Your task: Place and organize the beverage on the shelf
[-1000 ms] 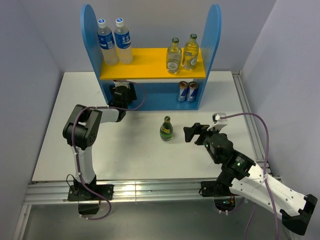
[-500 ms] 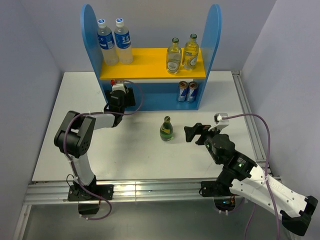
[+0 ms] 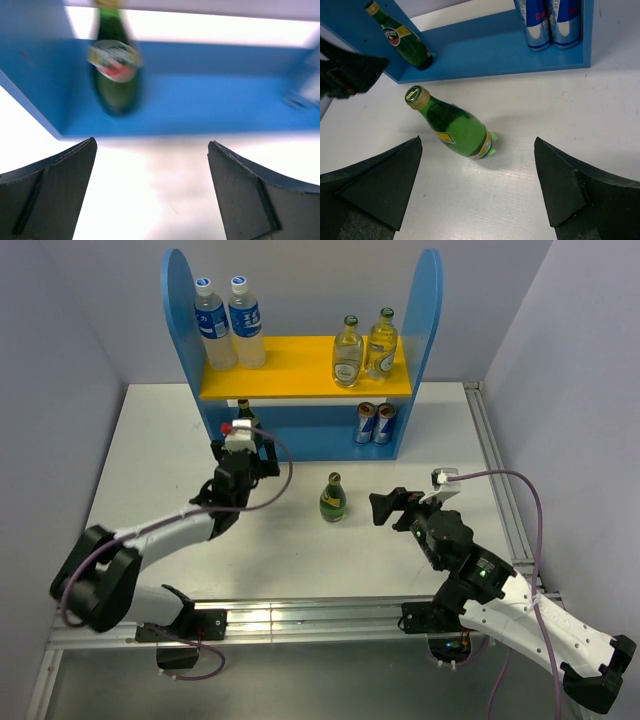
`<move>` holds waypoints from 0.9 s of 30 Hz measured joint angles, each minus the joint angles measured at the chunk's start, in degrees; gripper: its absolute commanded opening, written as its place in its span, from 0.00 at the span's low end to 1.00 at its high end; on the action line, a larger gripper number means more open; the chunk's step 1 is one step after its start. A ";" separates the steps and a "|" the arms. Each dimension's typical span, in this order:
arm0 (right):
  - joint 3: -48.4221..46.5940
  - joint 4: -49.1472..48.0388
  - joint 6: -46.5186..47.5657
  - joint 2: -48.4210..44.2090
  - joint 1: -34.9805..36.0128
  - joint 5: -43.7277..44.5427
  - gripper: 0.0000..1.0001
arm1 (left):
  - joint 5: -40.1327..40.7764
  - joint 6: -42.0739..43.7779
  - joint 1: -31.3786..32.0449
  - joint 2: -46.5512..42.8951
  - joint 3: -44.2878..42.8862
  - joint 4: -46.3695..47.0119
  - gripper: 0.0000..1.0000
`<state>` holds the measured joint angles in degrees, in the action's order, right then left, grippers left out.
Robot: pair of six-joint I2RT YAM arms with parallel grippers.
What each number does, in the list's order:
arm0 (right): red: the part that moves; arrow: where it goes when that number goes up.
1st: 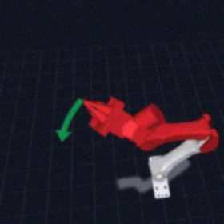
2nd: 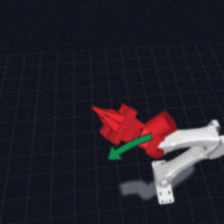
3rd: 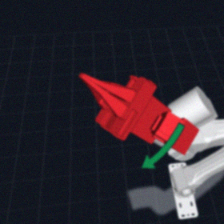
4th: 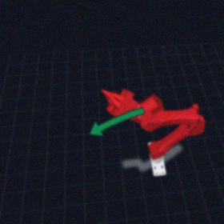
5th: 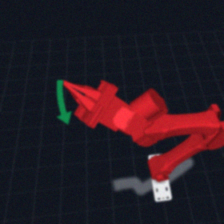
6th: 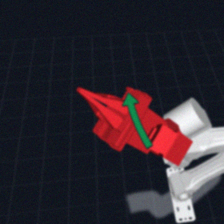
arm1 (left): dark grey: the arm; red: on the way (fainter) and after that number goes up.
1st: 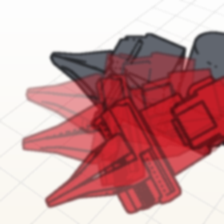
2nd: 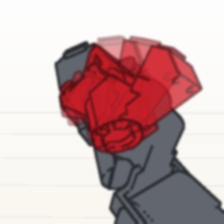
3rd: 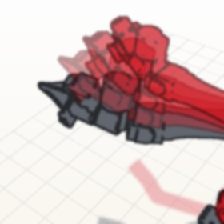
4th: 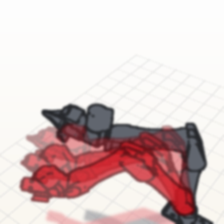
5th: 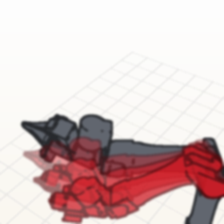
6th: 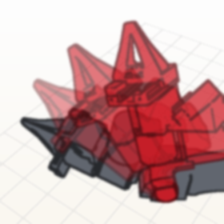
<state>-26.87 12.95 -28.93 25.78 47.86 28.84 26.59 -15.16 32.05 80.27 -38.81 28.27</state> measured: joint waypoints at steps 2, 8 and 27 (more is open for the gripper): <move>0.00 0.00 0.02 0.00 0.00 -0.02 1.00 | 1.55 -0.70 4.35 -5.29 2.89 -1.88 0.99; 0.00 -0.04 0.02 0.17 0.00 -0.07 1.00 | 4.00 -3.19 19.96 -22.60 13.53 -5.88 0.98; 0.00 -0.02 0.02 0.63 0.00 0.26 1.00 | -5.57 -4.94 30.29 -0.39 15.13 12.79 0.98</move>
<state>-26.87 12.93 -28.91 26.41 47.86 29.10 21.02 -20.10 62.35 79.88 -23.68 41.06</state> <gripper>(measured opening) 0.998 0.974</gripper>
